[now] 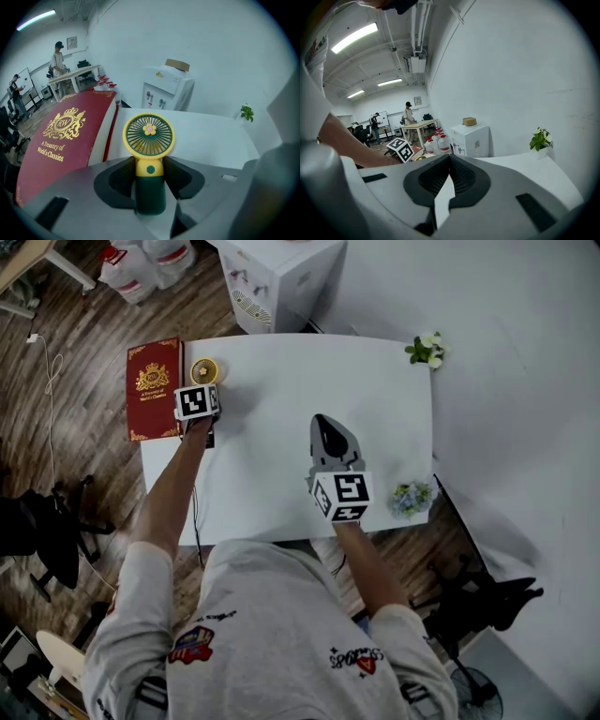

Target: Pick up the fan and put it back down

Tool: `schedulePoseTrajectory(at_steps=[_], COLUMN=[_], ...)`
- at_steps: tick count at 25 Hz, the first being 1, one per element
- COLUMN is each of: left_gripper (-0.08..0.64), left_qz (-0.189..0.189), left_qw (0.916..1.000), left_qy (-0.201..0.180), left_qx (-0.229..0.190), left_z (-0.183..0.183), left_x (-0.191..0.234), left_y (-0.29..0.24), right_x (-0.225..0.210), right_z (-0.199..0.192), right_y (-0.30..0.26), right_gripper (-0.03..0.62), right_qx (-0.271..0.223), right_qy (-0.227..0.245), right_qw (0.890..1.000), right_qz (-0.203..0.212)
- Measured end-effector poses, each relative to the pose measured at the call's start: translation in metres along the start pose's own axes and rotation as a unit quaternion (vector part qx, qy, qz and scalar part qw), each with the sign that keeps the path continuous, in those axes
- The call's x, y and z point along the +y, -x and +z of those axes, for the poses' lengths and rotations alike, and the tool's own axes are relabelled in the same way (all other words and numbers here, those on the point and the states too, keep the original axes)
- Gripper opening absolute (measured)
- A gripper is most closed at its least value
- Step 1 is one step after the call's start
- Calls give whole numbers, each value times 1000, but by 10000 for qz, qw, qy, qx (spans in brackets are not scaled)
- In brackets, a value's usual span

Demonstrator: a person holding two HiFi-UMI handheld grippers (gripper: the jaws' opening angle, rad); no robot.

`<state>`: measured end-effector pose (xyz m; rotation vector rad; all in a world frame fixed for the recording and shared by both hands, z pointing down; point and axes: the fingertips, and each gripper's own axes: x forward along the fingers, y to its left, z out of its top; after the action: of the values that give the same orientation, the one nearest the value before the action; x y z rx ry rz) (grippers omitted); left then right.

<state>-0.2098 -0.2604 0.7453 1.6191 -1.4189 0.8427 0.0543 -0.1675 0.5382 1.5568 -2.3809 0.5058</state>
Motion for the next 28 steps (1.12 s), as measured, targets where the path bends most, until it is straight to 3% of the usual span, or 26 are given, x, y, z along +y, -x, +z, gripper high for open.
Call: schedulePoseTrajectory(at_steps=[5, 16, 28], left_gripper=[176, 176, 176], left_qz=[-163, -181, -212], left_qw=[9997, 9969, 9860], left_qy=[119, -118, -327], left_qx=[-150, -761, -1624], left_z=[-1, 9, 31], left_x=[-3, -4, -18], left_y=[6, 42, 122], right_x=[3, 14, 31], right_z=[-1, 7, 37], right_y=[6, 16, 40], right_gripper=[-9, -9, -9], right_qx=[-10, -149, -494], right_qy=[-11, 17, 178], right_qw=[10000, 9998, 9979], right_qz=[-3, 132, 367])
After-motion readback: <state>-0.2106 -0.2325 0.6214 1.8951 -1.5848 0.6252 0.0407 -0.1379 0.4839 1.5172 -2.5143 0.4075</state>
